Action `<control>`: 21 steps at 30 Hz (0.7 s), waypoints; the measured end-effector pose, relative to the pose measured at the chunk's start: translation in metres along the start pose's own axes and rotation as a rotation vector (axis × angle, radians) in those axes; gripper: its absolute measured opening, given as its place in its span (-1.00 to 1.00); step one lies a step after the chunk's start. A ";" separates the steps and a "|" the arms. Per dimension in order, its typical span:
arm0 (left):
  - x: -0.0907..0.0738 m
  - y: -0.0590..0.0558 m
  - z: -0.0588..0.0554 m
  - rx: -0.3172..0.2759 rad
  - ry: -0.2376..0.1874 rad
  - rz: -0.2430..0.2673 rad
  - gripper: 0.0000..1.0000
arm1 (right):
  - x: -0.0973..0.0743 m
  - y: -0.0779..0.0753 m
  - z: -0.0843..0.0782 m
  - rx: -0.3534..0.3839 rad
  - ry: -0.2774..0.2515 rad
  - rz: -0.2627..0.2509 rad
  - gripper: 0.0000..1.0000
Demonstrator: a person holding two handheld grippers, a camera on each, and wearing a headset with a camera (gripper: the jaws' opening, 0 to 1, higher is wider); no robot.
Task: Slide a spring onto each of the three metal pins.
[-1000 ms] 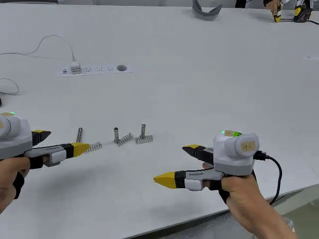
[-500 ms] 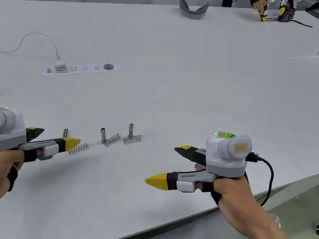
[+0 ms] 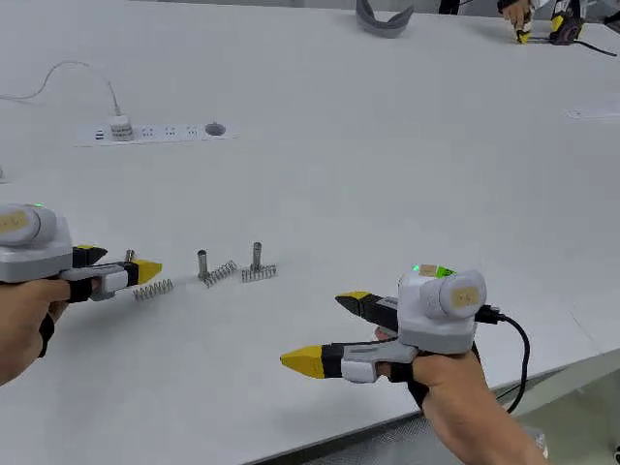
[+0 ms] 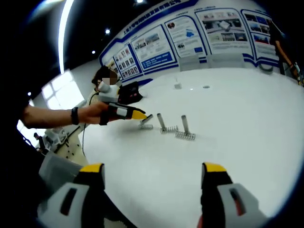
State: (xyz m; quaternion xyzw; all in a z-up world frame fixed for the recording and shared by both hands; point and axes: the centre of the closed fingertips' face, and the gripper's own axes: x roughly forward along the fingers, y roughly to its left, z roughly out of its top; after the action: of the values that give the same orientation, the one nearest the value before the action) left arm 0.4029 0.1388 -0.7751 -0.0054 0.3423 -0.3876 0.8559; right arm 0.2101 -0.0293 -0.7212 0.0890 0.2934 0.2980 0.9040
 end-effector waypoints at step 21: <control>0.015 0.014 -0.002 -0.019 -0.009 0.106 -0.50 | 0.011 0.004 -0.004 0.002 0.036 0.059 0.65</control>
State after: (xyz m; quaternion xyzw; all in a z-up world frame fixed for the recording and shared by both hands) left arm 0.4178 0.1388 -0.7890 0.0029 0.3418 -0.3385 0.8767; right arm 0.2133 -0.0198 -0.7288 0.0932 0.3074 0.3260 0.8891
